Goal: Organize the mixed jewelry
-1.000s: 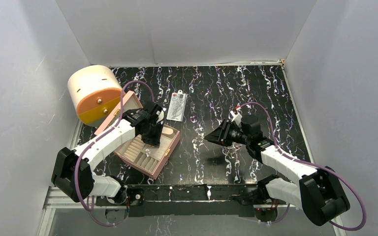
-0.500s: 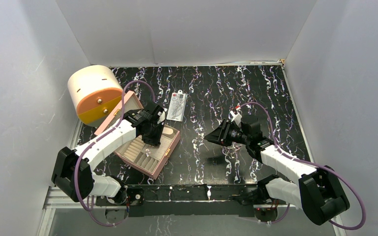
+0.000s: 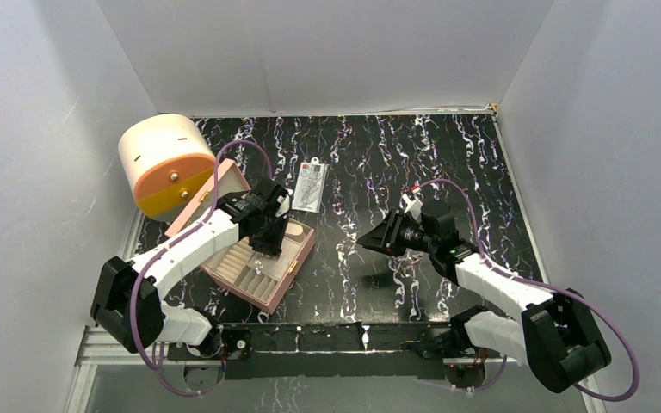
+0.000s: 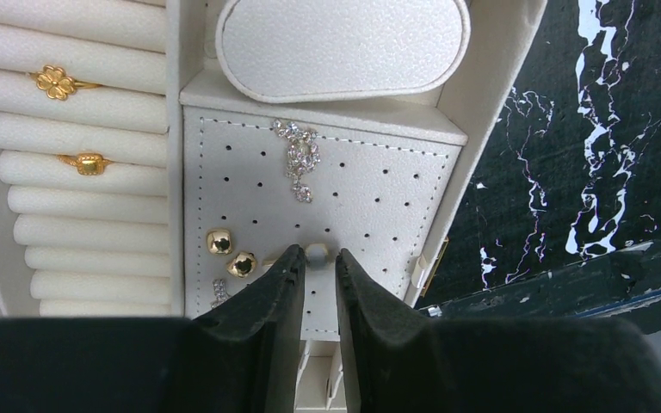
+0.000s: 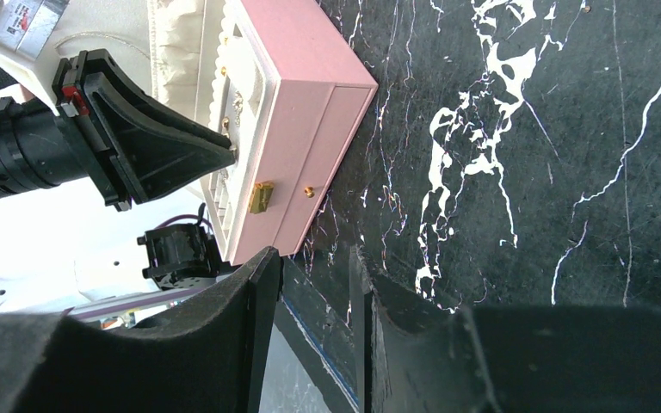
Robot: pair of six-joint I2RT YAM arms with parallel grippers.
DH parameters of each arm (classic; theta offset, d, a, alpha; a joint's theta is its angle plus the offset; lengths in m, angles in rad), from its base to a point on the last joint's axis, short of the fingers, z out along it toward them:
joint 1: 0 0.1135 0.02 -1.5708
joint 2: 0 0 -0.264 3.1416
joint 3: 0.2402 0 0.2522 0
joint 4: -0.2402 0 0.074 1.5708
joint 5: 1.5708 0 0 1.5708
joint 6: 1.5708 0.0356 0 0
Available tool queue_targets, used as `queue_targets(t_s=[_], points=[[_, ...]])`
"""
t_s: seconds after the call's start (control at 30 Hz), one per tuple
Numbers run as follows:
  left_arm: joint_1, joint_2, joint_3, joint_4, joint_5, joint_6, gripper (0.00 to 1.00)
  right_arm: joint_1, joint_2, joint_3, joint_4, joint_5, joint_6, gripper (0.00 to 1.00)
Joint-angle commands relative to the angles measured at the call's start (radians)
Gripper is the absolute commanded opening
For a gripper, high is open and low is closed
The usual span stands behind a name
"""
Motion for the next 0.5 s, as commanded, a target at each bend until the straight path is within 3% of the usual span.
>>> queue_targets(t_s=[0.0,0.47], points=[[0.001,0.005,0.02,-0.039,-0.058,0.001,0.2,-0.001,-0.002,-0.005,0.056,-0.008,-0.005,0.45],[0.001,-0.021,0.054,-0.036,-0.048,-0.006,0.23,0.0,-0.011,-0.008,0.057,-0.007,-0.005,0.45]])
